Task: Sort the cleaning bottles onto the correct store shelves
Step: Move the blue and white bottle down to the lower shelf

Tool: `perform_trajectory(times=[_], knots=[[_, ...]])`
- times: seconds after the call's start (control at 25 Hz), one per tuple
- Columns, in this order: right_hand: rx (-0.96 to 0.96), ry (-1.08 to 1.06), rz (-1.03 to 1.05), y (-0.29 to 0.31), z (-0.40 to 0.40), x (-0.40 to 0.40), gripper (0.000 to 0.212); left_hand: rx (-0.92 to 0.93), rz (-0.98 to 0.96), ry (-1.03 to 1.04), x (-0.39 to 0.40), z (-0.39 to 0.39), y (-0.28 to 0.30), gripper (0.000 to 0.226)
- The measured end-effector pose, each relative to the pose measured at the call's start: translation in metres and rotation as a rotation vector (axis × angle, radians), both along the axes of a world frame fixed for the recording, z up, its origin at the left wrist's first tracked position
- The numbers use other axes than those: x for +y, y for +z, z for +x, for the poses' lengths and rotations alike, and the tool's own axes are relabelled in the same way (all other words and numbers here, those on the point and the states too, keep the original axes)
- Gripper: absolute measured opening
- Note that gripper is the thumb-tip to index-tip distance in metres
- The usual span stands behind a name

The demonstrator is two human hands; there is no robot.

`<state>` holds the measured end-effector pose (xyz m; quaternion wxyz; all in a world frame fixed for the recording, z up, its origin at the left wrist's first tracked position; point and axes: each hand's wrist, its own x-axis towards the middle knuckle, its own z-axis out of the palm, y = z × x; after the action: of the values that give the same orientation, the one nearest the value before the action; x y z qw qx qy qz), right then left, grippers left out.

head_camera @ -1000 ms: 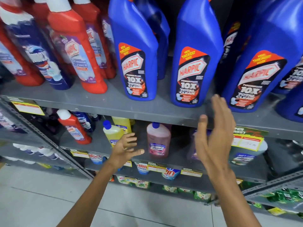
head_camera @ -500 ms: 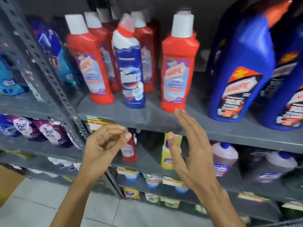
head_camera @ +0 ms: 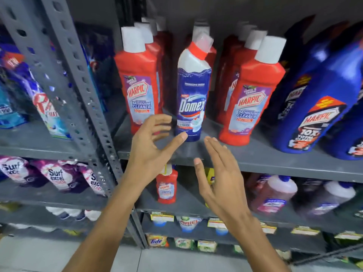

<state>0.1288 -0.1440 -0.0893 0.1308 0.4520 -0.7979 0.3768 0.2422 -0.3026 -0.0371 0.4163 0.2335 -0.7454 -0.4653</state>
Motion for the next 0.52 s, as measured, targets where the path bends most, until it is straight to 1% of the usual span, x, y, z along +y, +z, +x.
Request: perform_trajectory(times=[0.16,0.24,0.36,0.52], knots=[[0.053,-0.063,0.048,-0.003,-0.011,-0.012,0.059,0.01,0.018,-0.009,-0.006,-0.025,0.01,0.082],[0.072,-0.075,0.083,-0.005,-0.015,-0.02,0.057,0.061,0.013,-0.027,-0.013,-0.039,0.021,0.088],[0.139,-0.118,0.119,-0.009,-0.016,-0.029,0.055,0.104,0.037,-0.065,-0.028,-0.057,0.038,0.086],[0.18,-0.174,0.115,-0.012,-0.014,-0.034,0.057,0.078,0.116,-0.165,-0.045,-0.071,0.042,0.062]])
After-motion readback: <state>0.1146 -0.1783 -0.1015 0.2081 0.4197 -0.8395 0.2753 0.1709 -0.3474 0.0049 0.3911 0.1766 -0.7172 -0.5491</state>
